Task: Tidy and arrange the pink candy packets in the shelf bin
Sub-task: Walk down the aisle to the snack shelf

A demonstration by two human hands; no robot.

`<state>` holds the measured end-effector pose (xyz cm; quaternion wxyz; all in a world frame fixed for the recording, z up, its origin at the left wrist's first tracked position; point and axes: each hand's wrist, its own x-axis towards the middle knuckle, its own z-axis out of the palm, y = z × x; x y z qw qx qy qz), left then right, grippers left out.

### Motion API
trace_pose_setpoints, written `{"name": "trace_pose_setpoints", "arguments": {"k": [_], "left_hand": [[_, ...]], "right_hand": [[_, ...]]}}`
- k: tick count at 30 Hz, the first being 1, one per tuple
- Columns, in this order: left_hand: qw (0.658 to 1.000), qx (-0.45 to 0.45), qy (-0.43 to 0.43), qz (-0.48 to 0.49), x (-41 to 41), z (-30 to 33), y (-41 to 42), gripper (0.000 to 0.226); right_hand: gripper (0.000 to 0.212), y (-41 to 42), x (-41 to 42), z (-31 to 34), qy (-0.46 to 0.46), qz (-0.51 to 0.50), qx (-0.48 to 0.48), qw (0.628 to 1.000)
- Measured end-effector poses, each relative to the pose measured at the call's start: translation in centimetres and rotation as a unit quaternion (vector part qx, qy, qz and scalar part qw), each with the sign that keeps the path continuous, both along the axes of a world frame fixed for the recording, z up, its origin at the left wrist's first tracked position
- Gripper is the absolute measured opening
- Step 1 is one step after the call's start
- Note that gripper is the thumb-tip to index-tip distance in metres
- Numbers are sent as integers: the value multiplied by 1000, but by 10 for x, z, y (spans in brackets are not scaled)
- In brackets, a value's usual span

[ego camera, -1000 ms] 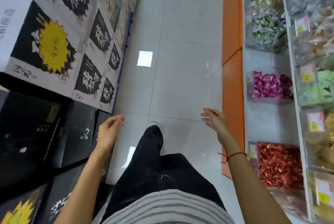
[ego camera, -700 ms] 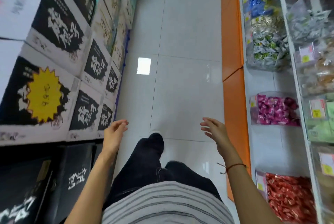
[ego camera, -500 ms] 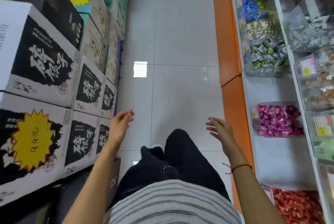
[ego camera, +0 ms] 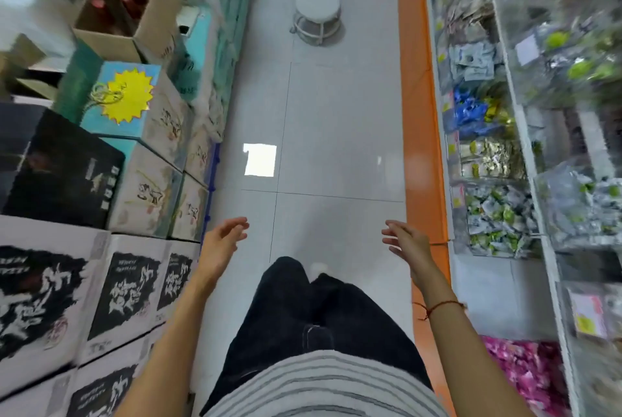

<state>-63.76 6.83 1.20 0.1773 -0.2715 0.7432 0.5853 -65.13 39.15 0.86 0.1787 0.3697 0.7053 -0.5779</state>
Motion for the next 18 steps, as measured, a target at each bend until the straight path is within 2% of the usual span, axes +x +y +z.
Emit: {"name": "trace_pose_setpoints", "arguments": {"k": [8,13,18], "left_hand": [[999,-32,-19,31,-174,-22,-13,26],[998,1,-24,56,-307,-17,-8,24],[1000,0,-6,1,-452,-6,11,25]], "right_hand": [[20,-9,-202,-10,4,36,1,999],[21,-7,-307,-3,5,21,9,1000],[22,13,-406,-2,7,-28,25,999]]}}
